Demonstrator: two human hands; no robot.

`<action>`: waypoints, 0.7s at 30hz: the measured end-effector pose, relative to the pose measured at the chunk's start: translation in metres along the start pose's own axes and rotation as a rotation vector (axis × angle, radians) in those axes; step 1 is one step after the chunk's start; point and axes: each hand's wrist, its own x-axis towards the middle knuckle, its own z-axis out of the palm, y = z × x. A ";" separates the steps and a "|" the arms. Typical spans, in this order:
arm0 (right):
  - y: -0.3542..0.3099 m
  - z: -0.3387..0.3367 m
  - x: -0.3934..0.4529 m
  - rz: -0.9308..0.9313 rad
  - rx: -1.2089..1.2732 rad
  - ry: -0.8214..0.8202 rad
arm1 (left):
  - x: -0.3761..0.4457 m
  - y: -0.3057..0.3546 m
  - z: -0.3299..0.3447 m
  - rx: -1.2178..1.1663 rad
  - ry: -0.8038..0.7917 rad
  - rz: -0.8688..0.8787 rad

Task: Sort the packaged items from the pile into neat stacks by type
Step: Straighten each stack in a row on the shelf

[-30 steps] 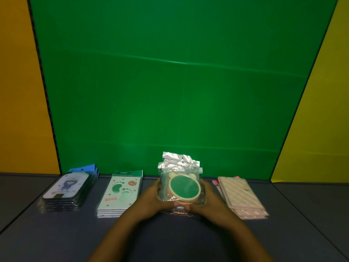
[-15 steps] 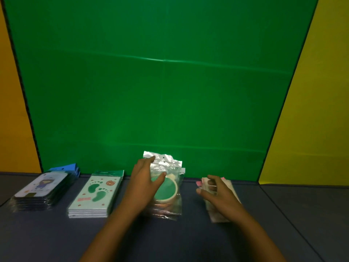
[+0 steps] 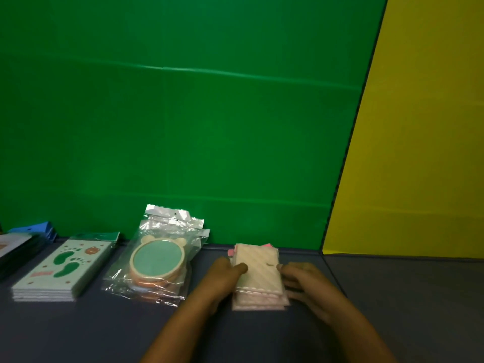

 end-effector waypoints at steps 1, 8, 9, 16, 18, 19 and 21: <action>-0.002 -0.002 0.001 0.012 0.033 -0.026 | 0.004 0.000 0.001 -0.102 0.016 -0.036; -0.007 -0.011 0.013 0.092 0.157 -0.067 | 0.010 -0.005 -0.002 -0.381 0.025 -0.146; -0.007 -0.012 0.015 0.096 0.142 -0.060 | 0.008 -0.005 -0.002 -0.402 0.032 -0.145; -0.002 -0.012 0.012 0.077 0.113 -0.054 | 0.010 -0.007 0.007 -0.579 -0.094 -0.173; -0.004 -0.013 0.008 -0.007 0.115 -0.023 | 0.008 -0.007 0.009 -0.640 -0.169 -0.165; -0.006 -0.014 0.005 -0.063 0.107 0.000 | 0.007 -0.008 0.010 -0.642 -0.208 -0.151; -0.014 -0.013 -0.005 -0.191 0.028 0.047 | 0.009 -0.008 0.013 -0.603 -0.251 -0.131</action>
